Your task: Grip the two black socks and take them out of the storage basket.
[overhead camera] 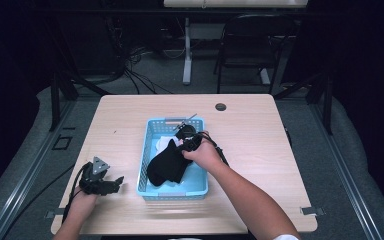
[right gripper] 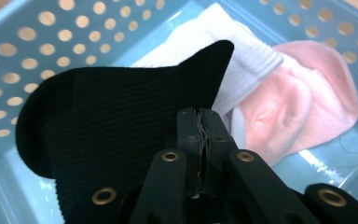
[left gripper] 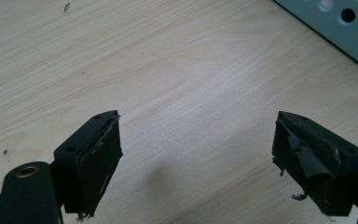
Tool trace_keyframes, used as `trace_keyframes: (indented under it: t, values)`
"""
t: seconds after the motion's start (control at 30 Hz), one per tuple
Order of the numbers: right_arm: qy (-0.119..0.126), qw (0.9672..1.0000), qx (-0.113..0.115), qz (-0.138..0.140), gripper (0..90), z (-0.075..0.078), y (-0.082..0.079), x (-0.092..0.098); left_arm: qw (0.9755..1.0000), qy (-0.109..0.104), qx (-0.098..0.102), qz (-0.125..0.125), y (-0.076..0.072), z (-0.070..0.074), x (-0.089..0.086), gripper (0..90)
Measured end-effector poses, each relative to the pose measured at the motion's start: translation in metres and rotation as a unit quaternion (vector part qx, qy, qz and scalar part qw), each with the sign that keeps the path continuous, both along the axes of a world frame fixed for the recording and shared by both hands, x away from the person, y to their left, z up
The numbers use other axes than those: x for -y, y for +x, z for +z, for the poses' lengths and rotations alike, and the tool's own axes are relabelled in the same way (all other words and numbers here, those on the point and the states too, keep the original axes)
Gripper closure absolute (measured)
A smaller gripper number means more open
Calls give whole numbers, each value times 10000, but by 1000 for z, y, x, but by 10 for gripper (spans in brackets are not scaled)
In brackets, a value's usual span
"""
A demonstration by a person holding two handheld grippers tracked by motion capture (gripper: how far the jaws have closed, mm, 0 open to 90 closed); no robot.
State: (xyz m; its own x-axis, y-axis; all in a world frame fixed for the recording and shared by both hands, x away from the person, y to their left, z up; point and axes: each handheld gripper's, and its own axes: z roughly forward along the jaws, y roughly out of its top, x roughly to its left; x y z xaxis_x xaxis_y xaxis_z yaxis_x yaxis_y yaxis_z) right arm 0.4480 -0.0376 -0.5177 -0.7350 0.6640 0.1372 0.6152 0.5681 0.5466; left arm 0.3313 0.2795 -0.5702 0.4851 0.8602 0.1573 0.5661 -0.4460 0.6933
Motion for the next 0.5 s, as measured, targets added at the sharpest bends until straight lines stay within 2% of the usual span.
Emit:
trace_keyframes:
  t: [0.03, 0.27, 0.33, 0.37, 0.43, 0.47, 0.5]
  values:
    - [74, 10000, 35, -32, 884, 0, -1, -1, 10000, 3, 0, -1, 0, 0, 0, 155]
    - [158, 9996, 210, 67, 888, 12, -7, 2, 10000, 2, -13, 0, 0, 0, 0, 155]
    - [270, 9991, 276, 155, 888, 23, -13, 2, 10000, -3, -12, 2, 0, -1, 0, 156]
    - [270, 9991, 276, 155, 888, 23, -13, 2, 10000, -2, -12, 1, 0, 0, 0, 156]
    - [346, 9984, 383, 236, 887, 30, -19, 2, 10000, -1, -10, 2, 0, 0, 0, 155]
    - [376, 9975, 504, 327, 888, 40, -25, 1, 10000, -4, -10, 3, 0, 0, 0, 155]
    - [376, 9975, 504, 327, 888, 40, -25, 1, 10000, -5, -11, 3, 0, 0, 0, 155]
